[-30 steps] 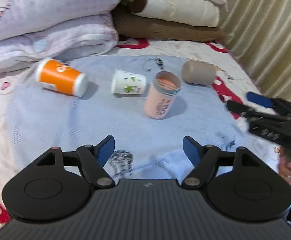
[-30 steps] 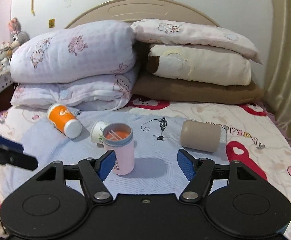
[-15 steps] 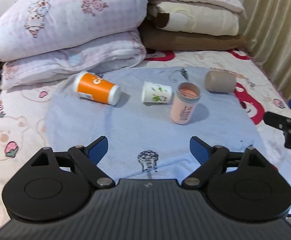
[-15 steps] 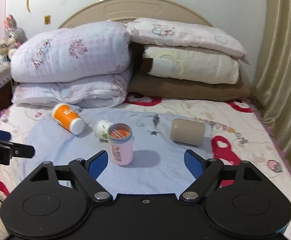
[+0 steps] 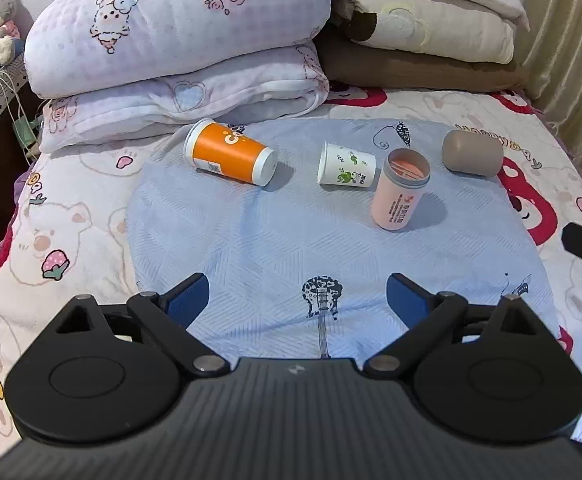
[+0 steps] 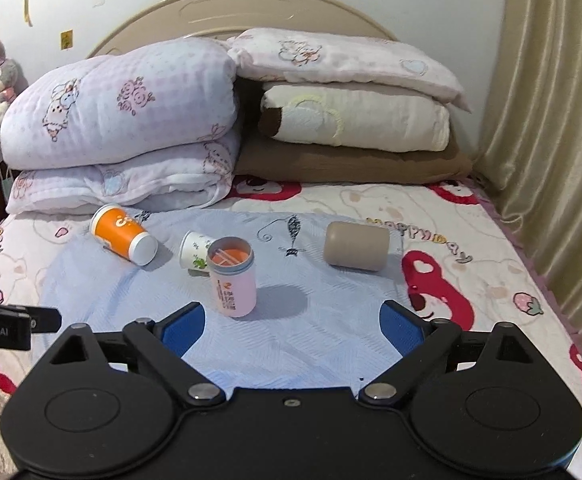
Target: Flip cup upright
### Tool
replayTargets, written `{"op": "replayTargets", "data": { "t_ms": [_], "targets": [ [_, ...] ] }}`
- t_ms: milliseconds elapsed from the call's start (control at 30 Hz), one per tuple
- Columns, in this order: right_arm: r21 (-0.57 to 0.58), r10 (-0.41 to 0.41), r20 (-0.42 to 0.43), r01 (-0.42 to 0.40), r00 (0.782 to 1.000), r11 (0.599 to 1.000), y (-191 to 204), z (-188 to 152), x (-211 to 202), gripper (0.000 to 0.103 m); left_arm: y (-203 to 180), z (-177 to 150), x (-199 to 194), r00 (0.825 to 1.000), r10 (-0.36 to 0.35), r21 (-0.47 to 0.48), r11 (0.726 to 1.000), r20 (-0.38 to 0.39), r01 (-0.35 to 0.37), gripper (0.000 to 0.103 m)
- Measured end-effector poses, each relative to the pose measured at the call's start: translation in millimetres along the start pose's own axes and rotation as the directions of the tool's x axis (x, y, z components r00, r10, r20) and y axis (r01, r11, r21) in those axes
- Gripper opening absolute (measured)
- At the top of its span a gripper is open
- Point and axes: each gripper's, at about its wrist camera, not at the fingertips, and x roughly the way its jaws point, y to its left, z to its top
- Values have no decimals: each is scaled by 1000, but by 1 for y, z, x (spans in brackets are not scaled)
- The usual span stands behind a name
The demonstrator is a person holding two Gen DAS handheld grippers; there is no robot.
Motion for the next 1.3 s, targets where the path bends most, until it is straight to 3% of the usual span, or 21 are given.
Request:
{"op": "replayTargets", "data": {
  "t_ms": [700,1300],
  "targets": [
    [6,-29,37,28,999,1000,2,-11,-4,96,7,-9,10,999,31,-32,999,8,-30,97],
    [6,-56,37,56,998,998,-3,-12,-4,96,-2,-14,14,998,64,22,998,-8,-64,97]
  ]
}}
